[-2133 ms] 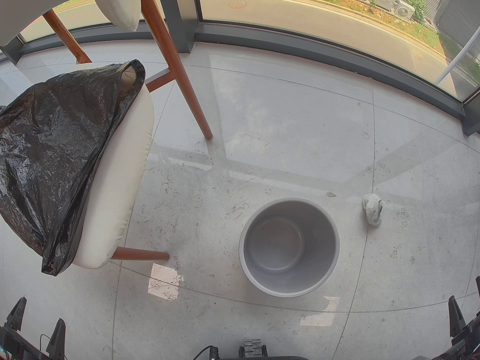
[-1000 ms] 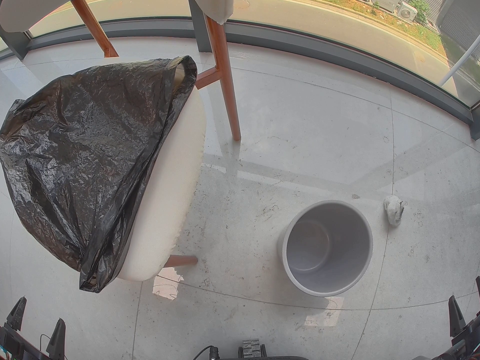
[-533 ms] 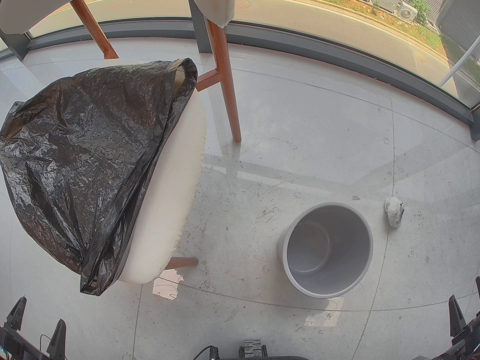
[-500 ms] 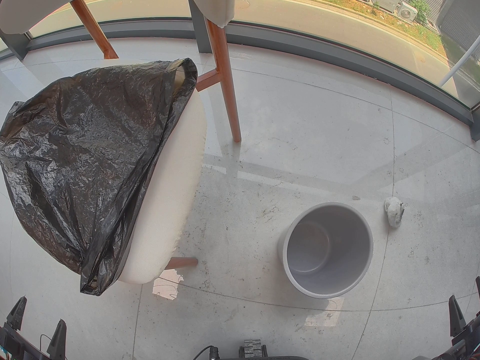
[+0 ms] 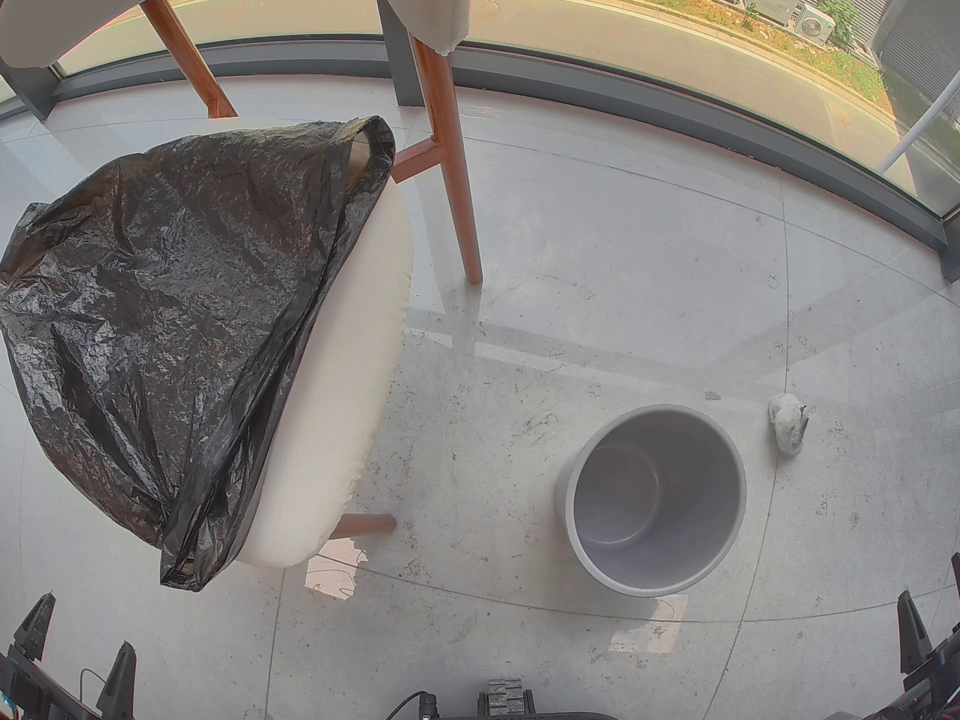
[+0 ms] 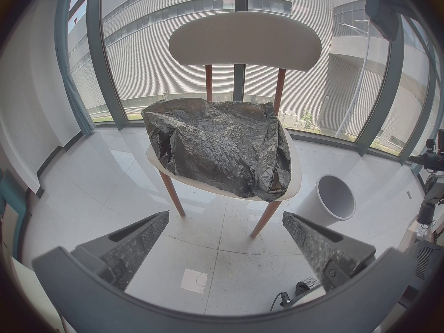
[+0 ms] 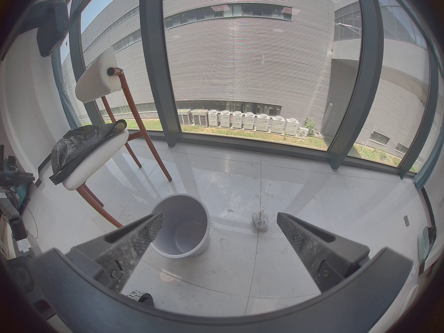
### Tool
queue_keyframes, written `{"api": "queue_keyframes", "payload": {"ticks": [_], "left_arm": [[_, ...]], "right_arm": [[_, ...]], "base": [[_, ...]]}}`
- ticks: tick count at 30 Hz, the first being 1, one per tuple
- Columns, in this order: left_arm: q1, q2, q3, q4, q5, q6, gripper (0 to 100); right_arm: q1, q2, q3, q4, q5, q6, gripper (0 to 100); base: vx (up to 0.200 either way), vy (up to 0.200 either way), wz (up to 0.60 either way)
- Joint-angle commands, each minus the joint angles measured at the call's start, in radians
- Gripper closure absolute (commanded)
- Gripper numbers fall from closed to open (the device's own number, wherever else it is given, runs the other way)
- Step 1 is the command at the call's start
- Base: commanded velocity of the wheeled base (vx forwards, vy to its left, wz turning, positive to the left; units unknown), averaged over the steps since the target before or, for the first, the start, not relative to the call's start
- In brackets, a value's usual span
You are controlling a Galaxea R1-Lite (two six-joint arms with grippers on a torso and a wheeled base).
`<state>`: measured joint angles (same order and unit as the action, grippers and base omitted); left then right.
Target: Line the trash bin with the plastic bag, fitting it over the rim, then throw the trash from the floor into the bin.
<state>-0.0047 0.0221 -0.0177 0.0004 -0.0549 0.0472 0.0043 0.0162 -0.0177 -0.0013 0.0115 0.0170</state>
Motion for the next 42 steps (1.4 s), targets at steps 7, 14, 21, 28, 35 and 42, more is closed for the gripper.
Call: {"api": "queue_keyframes", "payload": {"ticks": [7, 14, 21, 28, 35, 42], "left_arm": [[0.002, 0.001, 0.018, -0.056, -0.003, -0.004, 0], [0.002, 0.002, 0.018, -0.142, -0.014, 0.002, 0], [0.002, 0.002, 0.018, -0.161, -0.016, 0.034, 0], [0.000, 0.002, -0.001, -0.171, -0.077, 0.043, 0], [-0.005, -0.002, -0.047, -0.155, -0.134, 0.068, 0], [-0.009, 0.098, -0.091, -0.112, -0.168, 0.065, 0]], "right_arm": [[0.000, -0.010, 0.018, 0.000, 0.001, 0.000, 0], [0.000, -0.010, 0.018, 0.000, -0.001, 0.000, 0], [0.000, -0.010, 0.018, 0.000, -0.001, 0.000, 0], [0.000, -0.010, 0.018, 0.000, -0.001, 0.000, 0], [-0.003, -0.001, 0.018, 0.000, -0.001, 0.000, 0], [-0.010, 0.019, 0.018, 0.000, 0.001, 0.000, 0]], "base": [[0.000, 0.000, 0.00], [0.000, 0.000, 0.00], [0.000, 0.000, 0.00], [0.000, 0.000, 0.00], [0.000, 0.000, 0.00], [0.000, 0.000, 0.00]]}}
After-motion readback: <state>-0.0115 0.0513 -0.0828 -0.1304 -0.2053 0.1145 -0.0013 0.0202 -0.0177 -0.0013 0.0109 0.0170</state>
